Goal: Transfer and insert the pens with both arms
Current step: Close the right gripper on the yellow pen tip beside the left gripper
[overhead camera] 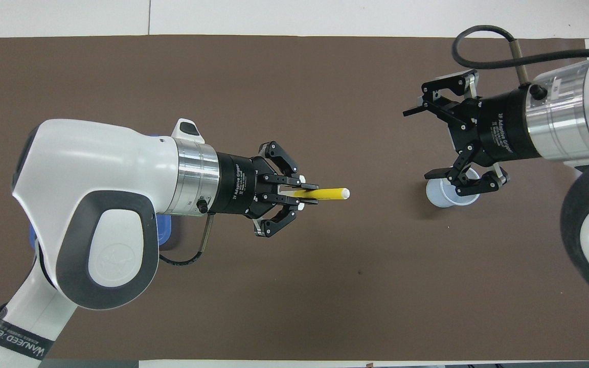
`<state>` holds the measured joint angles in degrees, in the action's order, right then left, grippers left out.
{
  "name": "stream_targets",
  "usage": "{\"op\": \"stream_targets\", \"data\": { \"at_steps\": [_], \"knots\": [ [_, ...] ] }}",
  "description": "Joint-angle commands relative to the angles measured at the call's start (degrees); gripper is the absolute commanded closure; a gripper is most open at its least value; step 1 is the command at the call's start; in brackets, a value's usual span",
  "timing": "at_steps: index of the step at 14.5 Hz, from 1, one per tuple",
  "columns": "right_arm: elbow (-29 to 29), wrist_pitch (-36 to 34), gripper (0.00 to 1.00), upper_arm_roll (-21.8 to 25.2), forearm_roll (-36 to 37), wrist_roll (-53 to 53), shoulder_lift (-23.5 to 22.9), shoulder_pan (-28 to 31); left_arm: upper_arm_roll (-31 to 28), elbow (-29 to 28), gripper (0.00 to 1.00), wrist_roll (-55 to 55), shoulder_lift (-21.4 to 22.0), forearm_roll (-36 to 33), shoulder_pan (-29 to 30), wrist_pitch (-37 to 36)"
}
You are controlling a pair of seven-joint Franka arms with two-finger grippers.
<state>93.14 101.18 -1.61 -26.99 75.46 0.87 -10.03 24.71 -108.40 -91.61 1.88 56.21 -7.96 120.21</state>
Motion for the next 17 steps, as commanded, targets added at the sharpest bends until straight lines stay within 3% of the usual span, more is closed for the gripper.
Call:
{"op": "stream_targets", "data": {
  "at_steps": [1, 8, 17],
  "knots": [
    [1.0, 1.5, 0.0, 0.0, -1.6, 5.6, 0.2, -1.9, -0.5, -3.3, 1.0, -0.8, 2.8, 5.4, 0.0, 2.0],
    [1.3, 2.9, 0.0, 0.0, -3.2, 14.1, 0.4, -6.6, -0.5, -3.6, 1.0, 0.5, 2.6, 5.9, -1.4, 2.6],
    [4.8, 6.7, 0.01, 0.0, -3.2, 14.7, 1.7, -9.7, -0.5, -3.7, 1.0, 0.4, 2.6, 6.8, -1.6, 3.5]
  ]
}}
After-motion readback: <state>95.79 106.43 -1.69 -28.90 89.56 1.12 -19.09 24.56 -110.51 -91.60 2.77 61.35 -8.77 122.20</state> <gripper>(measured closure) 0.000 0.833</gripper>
